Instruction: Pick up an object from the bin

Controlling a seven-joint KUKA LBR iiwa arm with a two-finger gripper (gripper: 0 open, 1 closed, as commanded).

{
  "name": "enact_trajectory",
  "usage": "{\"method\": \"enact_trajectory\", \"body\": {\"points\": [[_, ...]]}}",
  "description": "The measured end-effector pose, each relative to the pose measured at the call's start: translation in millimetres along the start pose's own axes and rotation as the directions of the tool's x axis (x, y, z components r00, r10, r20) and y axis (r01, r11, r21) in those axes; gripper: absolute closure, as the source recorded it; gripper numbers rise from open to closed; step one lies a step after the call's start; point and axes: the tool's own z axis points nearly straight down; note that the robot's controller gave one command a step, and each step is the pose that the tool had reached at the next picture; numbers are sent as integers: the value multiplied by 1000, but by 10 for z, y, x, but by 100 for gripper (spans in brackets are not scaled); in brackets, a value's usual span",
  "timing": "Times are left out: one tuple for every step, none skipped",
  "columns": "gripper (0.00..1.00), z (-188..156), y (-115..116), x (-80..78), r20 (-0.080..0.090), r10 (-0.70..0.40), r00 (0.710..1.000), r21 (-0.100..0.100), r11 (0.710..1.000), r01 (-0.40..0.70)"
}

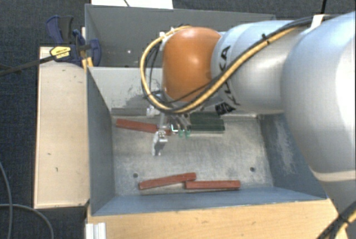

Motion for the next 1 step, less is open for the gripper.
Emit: {"method": "enact_trajectory", "body": {"points": [[0, -48, -8, -21, 8, 4, 1000, -2, 1000, -4]]}}
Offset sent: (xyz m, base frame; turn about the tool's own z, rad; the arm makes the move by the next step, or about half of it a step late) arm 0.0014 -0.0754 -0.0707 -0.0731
